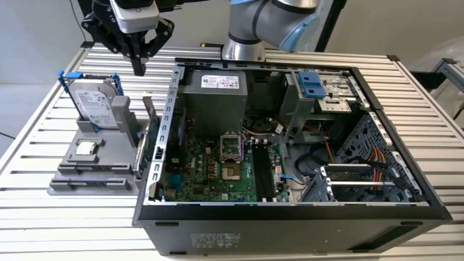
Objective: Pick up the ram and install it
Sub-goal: 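Reach for the ram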
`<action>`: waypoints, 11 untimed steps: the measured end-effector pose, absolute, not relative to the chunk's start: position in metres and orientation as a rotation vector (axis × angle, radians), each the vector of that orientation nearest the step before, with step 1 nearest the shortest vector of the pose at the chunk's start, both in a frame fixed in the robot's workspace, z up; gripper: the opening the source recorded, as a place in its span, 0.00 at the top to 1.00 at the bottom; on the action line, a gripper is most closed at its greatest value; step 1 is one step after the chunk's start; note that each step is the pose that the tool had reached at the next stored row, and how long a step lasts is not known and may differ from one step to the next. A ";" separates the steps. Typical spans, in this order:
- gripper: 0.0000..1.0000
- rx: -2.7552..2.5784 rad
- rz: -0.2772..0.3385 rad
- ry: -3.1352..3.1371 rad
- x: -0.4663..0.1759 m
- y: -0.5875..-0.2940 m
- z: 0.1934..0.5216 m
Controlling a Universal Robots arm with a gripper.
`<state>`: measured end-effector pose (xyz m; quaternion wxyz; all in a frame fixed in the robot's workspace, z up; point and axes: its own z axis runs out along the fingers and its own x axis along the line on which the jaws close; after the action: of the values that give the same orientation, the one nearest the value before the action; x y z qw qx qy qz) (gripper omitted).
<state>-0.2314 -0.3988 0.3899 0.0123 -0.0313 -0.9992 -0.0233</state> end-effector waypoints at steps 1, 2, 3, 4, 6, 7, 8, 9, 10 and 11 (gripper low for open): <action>1.00 -0.097 -0.072 -3.114 -0.233 -0.399 0.390; 1.00 -0.097 -0.072 -3.114 -0.234 -0.399 0.390; 1.00 -0.096 -0.072 -3.114 -0.235 -0.399 0.390; 1.00 -0.096 -0.072 -3.113 -0.236 -0.399 0.390; 1.00 -0.093 -0.072 -3.113 -0.238 -0.399 0.390; 1.00 -0.092 -0.072 -3.113 -0.239 -0.399 0.390; 1.00 -0.090 -0.072 -3.113 -0.240 -0.399 0.390; 1.00 -0.089 -0.072 -3.112 -0.242 -0.399 0.390; 1.00 -0.087 -0.072 -3.112 -0.243 -0.399 0.390; 1.00 -0.086 -0.072 -3.112 -0.244 -0.399 0.390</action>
<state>-0.2440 -0.3988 0.3896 0.0138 -0.0275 -0.9993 -0.0232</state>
